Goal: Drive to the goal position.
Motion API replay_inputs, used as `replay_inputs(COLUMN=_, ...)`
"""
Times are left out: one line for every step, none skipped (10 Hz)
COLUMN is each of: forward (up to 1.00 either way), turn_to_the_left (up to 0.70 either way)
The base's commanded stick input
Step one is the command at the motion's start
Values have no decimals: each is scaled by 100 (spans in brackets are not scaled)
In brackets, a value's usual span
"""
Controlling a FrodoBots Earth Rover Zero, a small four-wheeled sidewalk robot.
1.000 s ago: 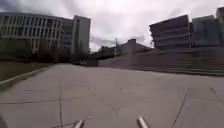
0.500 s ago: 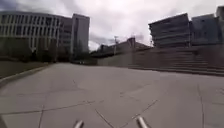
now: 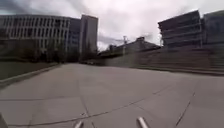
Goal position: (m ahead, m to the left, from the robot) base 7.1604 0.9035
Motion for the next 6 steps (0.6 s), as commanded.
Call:
replay_inputs(forward=100, turn_to_the_left=0)
replay_inputs(forward=100, turn_to_the_left=0)
replay_inputs(forward=100, turn_to_the_left=0)
replay_inputs(forward=100, turn_to_the_left=0)
replay_inputs(forward=100, turn_to_the_left=0)
replay_inputs(forward=100, turn_to_the_left=0)
